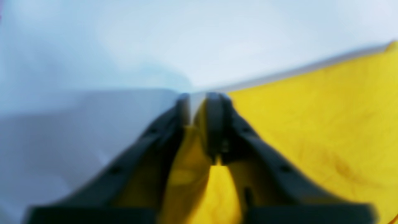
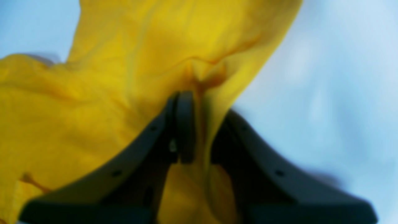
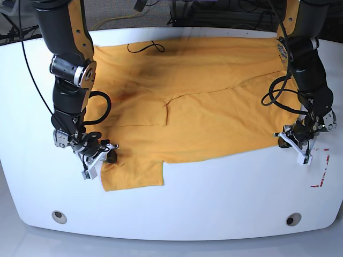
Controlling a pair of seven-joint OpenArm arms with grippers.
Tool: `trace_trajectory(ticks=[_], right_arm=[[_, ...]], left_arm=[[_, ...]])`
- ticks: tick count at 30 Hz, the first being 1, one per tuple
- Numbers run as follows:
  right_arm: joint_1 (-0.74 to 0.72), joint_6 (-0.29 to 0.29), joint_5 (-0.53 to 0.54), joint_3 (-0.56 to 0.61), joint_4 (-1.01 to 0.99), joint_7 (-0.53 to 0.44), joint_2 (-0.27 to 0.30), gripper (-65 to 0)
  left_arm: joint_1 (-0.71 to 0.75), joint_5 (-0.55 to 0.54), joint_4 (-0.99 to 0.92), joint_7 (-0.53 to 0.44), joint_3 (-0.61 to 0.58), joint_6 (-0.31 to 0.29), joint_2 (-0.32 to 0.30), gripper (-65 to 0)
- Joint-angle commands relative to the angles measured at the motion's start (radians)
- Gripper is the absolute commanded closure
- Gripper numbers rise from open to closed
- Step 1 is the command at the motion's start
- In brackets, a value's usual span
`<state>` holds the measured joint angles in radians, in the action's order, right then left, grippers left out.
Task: Fold the T-shirt properly
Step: 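Lift the hem with both grippers and fold it over onto the collar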
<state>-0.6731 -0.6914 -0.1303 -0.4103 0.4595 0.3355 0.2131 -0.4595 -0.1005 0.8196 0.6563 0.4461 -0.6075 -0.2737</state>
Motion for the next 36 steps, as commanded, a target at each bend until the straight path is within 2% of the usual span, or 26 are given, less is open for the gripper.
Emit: trace_trajectory(ticks=[1,3,8,12,19,27,36], right_arm=[[-0.038,-0.007,0.017,0.001,0.071,0.023,0.013,-2.9],[-0.037,-0.007,0.017,0.001,0.118,0.066,0.013,0.0],[-0.033,-0.007,0.014,0.001,0.246,0.181,0.013,0.0],[-0.007,-0.007,0.017,0.001,0.367,0.285,0.013,0.0],[0.089,-0.007,0.019,0.001,0.698,0.474,0.012,0.0],[0.237,-0.007,0.019,0.001,1.034,0.690,0.010,0.0],[0.427,-0.007,0.021,-0.005,1.375,0.868,-0.033,0.0]], left_arm=[[-0.029,-0.021,0.031,-0.020,-0.033,-0.002,-0.012,0.0],[-0.028,-0.021,0.068,-0.020,-0.034,-0.024,-0.012,0.0],[0.018,-0.021,0.191,-0.020,-0.036,-0.068,-0.012,0.0],[0.054,-0.021,0.277,-0.020,-0.039,-0.073,-0.011,0.0],[0.118,-0.021,0.399,-0.020,-0.037,-0.076,-0.011,0.0],[0.210,-0.021,0.533,-0.020,-0.037,-0.091,-0.011,0.0],[0.341,-0.021,0.673,-0.020,-0.039,-0.091,-0.011,0.0]])
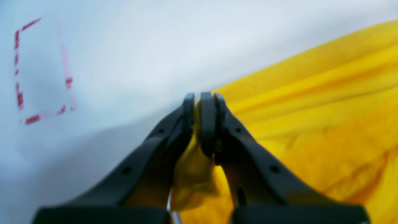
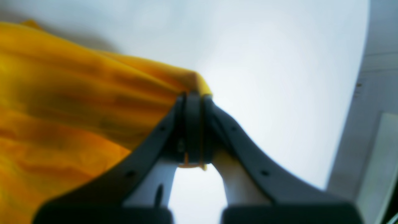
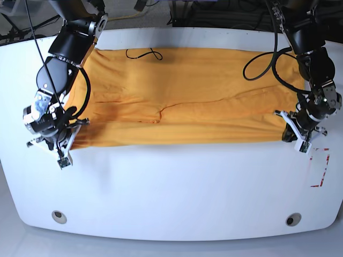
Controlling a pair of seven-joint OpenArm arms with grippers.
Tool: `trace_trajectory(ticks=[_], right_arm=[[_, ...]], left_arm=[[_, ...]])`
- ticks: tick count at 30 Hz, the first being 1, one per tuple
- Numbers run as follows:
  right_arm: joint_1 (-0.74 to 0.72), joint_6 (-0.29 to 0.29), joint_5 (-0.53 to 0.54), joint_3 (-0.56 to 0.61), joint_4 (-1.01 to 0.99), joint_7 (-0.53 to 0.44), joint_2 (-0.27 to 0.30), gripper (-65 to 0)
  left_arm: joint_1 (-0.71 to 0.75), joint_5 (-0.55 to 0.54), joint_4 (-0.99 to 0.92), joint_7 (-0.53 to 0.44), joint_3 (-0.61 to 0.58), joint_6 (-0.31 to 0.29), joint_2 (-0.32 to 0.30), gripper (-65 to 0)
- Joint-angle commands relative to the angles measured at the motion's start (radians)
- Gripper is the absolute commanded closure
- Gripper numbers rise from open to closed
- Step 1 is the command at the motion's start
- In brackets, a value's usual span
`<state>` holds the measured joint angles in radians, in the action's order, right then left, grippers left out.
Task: Fold the T-shirt properly
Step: 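Lift the hem with both grippers and fold it over onto the collar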
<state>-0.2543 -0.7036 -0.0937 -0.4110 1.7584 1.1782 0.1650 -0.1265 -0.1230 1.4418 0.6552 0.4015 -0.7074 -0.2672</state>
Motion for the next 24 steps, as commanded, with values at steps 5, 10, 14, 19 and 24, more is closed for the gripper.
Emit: trace_trajectory(ticks=[5,10,14,19,24], right_arm=[[0.103,0.005,0.021,-0.004,0.222,0.110,-0.018,0.0],[0.175,0.005,0.078,-0.006,0.251,0.196,-0.022,0.0],[0.249,0.005,0.122,-0.006,0.252,0.214,-0.025,0.0],[0.347,0.005,0.145,-0.006,0.252,0.213,-0.025,0.0],[0.407,0.005,0.153,-0.006,0.249,0.210,-0.025,-0.6]], left_arm=[[0.103,0.001,0.156,0.011,0.004,0.009,-0.017,0.0],[0.163,0.000,0.279,0.122,0.010,0.009,-0.002,0.0],[0.199,0.007,0.339,0.206,0.010,0.009,0.001,0.0],[0.245,0.010,0.340,0.239,0.010,0.009,-0.005,0.0],[0.308,0.010,0.340,0.239,0.004,0.009,-0.048,0.0]])
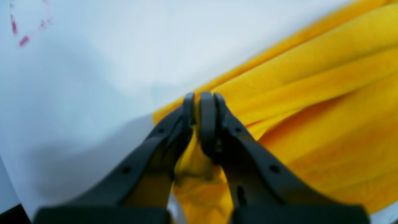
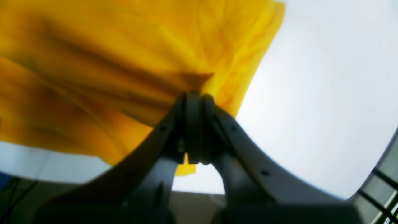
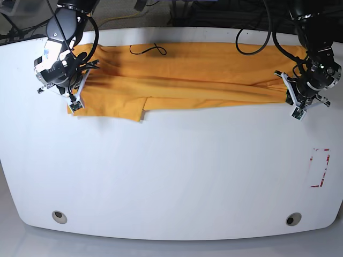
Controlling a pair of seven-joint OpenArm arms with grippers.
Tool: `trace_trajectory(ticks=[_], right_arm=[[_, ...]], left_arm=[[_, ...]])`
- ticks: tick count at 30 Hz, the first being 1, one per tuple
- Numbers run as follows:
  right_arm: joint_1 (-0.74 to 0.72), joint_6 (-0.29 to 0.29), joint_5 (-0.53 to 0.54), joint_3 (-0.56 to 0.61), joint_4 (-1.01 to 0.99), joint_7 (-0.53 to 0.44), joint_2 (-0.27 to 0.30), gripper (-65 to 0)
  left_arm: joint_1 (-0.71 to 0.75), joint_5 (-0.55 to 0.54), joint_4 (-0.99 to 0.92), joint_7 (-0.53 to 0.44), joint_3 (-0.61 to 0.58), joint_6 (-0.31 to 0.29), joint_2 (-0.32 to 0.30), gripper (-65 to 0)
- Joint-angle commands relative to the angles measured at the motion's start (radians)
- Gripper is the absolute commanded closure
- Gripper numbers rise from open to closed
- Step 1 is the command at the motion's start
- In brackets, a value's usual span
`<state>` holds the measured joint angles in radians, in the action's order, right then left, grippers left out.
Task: Fold the T-shirt properly
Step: 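Lift the hem with both grippers and fold it over onto the collar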
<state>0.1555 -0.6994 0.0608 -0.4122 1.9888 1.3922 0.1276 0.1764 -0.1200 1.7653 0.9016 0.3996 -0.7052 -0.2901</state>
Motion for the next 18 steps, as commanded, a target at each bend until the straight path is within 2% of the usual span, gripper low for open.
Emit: trace_trajectory(ticks=[1,3,6,8,10,11,13,16,18], right_arm=[[0.006,0.001,0.006,-0.004,0.016,-0.004,0.013,-4.1],[0.016,0.001,0.014,-0.004,0.016,-0.004,0.013,-10.5],[0.026,0.001,0.017,-0.004,0.016,-0.004,0.013,-24.3],[0.031,0.001,0.017,-0.004,0.016,-0.004,0.013,-32.8],[0.033,0.001,0.018,-0.004,0.014,-0.006,0.013,-39.3],[0.034,0.001,0.018,-0.006,0.014,-0.006,0.013,-40.6],[0.045,0.001,0.018,-0.030,0.020,-0.006,0.013,-40.7],[0.051,0.001,0.055,-0.106,0.030,-0.003,0.013,-40.9],[0.051,0.001,0.150,-0.201,0.028,-0.001,0.013,-40.9]], left_arm=[[0.019,0.007,0.017,-0.008,0.006,0.007,-0.028,0.0],[0.036,0.007,0.017,-0.008,0.005,0.007,-0.045,-0.4],[0.054,0.004,0.014,-0.006,-0.011,0.007,-0.068,-9.2],[0.070,0.006,0.014,-0.005,-0.026,0.007,-0.079,-21.0],[0.088,0.001,0.012,-0.005,-0.032,0.007,-0.097,-36.1],[0.093,0.001,0.000,-0.005,-0.034,0.007,-0.103,-41.8],[0.093,0.000,-0.026,-0.005,-0.034,0.007,-0.105,-49.2],[0.090,-0.008,-0.035,-0.005,-0.014,0.007,-0.105,-47.6],[0.090,-0.057,0.008,-0.005,0.040,0.007,-0.105,-45.4]])
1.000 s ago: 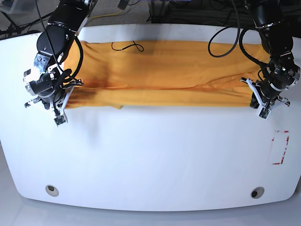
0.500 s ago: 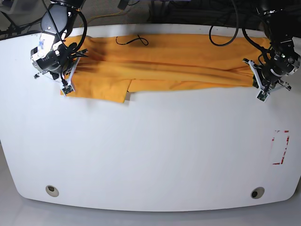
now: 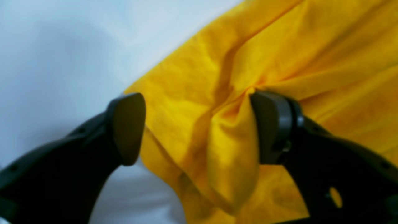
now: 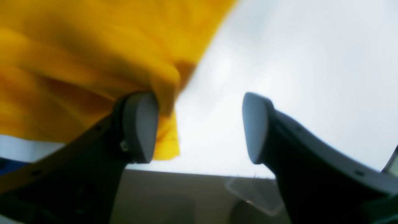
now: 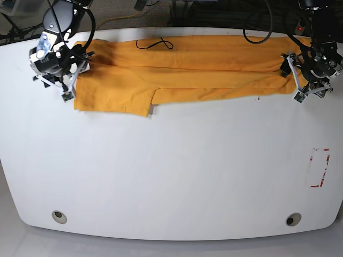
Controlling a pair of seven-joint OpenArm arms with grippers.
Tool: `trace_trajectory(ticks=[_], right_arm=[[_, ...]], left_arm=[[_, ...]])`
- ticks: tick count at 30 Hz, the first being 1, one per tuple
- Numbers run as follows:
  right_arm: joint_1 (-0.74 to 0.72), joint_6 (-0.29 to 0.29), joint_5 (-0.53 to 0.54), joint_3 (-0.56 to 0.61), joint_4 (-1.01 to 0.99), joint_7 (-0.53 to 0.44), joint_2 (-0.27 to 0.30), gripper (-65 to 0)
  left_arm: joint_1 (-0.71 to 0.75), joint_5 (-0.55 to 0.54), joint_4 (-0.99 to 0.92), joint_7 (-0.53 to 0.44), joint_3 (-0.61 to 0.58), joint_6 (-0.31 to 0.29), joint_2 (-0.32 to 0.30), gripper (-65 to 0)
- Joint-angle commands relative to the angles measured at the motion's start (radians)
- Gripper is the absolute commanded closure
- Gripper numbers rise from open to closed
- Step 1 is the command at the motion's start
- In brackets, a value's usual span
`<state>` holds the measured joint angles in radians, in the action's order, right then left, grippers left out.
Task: Fold the T-shirt properly
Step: 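Lift the hem with both grippers and fold it over onto the collar, then lay the folded strip down and release both grippers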
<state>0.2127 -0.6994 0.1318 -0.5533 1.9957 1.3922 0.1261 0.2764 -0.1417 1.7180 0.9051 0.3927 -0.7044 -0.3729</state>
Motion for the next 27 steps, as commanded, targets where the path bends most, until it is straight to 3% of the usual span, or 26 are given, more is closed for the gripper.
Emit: trace_trajectory(ticks=[1,3,7,11,14,18,24,27], right_arm=[[-0.006,0.001,0.137,-0.118,0.020,-0.001,0.014,-40.9],[-0.009,0.001,0.256,-0.204,0.015,-0.001,0.014,-40.9],[-0.012,0.001,0.443,-0.238,0.014,-0.003,0.014,-40.9],[-0.039,0.001,0.541,-0.224,0.006,-0.006,0.001,-40.9],[-0.065,0.001,0.523,-0.187,-0.014,-0.006,-0.041,-40.9],[-0.091,0.001,0.421,-0.126,-0.051,-0.007,-0.064,-40.7],[-0.091,0.001,0.357,-0.035,-0.112,-0.026,-0.070,-40.4],[-0.080,0.001,0.346,-0.006,-0.163,-0.055,-0.064,-34.6]], left_arm=[[-0.010,-0.077,0.073,-0.008,0.074,0.006,-0.024,-45.0],[-0.010,-0.172,0.099,-0.008,0.128,0.006,-0.027,-45.0],[-0.010,-0.329,0.107,-0.008,0.145,0.006,-0.067,-44.6],[-0.009,-0.353,0.113,-0.007,0.068,0.006,-0.064,-44.6],[-0.004,-0.332,0.110,-0.007,0.010,0.006,-0.064,-44.6],[0.028,-0.240,0.095,-0.007,-0.018,0.006,-0.054,-44.4],[0.071,-0.111,0.046,-0.007,-0.005,0.006,-0.030,-44.4],[0.083,-0.083,0.014,-0.008,-0.001,0.006,-0.030,-44.4]])
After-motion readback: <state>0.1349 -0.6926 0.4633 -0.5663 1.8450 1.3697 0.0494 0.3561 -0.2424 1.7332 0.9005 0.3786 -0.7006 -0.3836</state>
